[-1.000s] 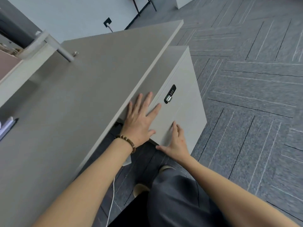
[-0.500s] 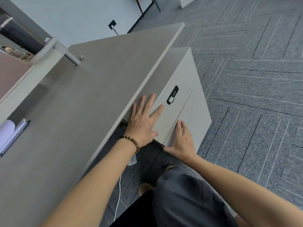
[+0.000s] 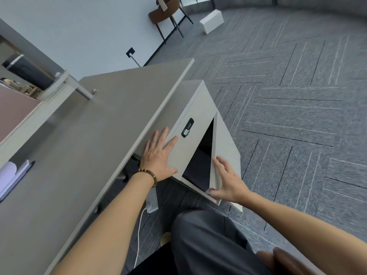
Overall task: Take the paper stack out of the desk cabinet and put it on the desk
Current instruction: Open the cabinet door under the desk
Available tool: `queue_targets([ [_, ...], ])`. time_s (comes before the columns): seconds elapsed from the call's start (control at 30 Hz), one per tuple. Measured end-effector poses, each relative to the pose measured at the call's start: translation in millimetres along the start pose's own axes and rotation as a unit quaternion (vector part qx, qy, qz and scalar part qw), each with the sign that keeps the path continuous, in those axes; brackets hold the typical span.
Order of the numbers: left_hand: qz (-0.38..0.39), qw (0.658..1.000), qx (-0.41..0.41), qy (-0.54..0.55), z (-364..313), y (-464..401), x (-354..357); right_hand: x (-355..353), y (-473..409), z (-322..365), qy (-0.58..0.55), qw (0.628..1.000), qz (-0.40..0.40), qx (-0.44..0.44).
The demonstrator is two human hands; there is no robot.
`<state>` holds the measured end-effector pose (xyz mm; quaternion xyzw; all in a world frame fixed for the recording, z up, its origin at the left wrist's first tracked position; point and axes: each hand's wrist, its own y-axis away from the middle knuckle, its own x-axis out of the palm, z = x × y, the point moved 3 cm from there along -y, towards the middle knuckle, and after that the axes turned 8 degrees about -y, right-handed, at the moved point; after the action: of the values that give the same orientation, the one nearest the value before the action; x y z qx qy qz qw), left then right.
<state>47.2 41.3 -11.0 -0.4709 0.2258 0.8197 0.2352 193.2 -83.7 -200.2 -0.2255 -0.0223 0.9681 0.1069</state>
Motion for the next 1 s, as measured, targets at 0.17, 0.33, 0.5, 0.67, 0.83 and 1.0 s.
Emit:
queue_targets([
  [0.17,0.038,0.999,-0.033,0.020,-10,2,-9,-41,20,-17,-0.039,0.999,0.010,0.026],
  [0.33,0.051,0.996,-0.053,0.042,-20,3,-16,-88,39,-32,-0.046,0.998,0.012,0.042],
  [0.5,0.056,0.995,-0.067,0.041,-25,3,-18,-143,51,-54,-0.088,0.991,-0.026,0.093],
  [0.67,0.042,0.996,-0.080,0.020,-29,5,-18,-196,48,-71,-0.127,0.977,-0.076,0.153],
  [0.83,0.029,0.995,-0.092,0.017,-34,5,-21,-229,27,-67,0.004,0.986,-0.035,0.163],
  [1.0,0.014,0.995,-0.094,0.015,-34,6,-19,-229,4,-61,0.214,0.968,-0.004,0.132],
])
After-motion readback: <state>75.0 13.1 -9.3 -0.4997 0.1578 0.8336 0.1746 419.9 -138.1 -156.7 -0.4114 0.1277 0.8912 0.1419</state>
